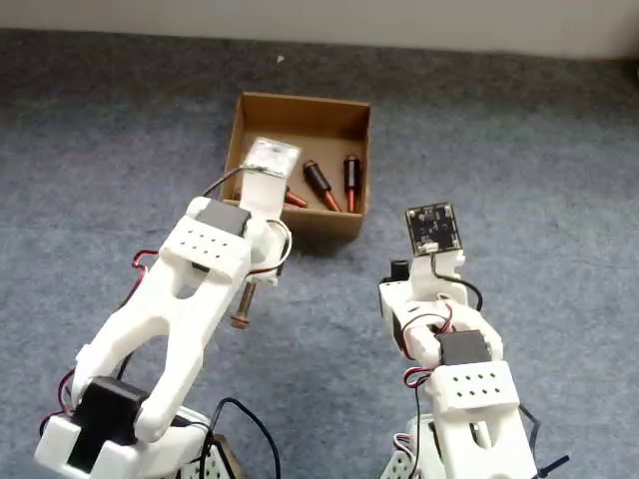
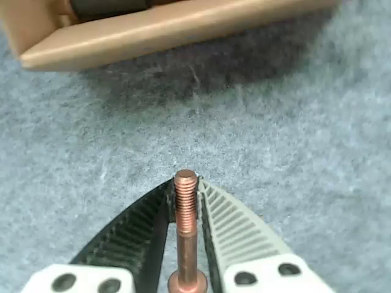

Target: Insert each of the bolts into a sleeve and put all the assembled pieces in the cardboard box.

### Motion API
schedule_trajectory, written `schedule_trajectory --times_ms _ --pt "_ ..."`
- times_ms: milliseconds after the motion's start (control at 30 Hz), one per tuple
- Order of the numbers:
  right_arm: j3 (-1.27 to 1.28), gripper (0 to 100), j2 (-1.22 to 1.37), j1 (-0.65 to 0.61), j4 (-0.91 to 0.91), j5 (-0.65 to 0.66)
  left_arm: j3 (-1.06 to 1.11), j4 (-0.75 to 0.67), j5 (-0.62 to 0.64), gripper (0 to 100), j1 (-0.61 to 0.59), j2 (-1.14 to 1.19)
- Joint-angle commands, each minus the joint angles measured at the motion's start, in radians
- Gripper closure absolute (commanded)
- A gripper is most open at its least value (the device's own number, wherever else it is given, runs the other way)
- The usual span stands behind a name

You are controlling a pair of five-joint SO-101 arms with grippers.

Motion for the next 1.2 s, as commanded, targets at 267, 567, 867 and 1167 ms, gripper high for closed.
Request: schedule_trajectory --times_ms 267,567,867,1167 --pt "-0.007 99.0 -0.025 0.010 -0.022 0.011 -0.033 -0.002 0.423 99 -0.142 -0.016" --pt "-0.007 99.0 -0.025 0.010 -0.022 0.012 0.079 -0.002 0.914 99 -0.312 -0.010" --pt "-0.007 99.0 -0.025 0.010 -0.022 0.014 0.102 -0.002 0.965 99 -0.314 -0.016" --pt "-0.007 99.0 -0.025 0.012 -0.022 0.014 0.108 0.006 0.965 70 -0.312 -0.016"
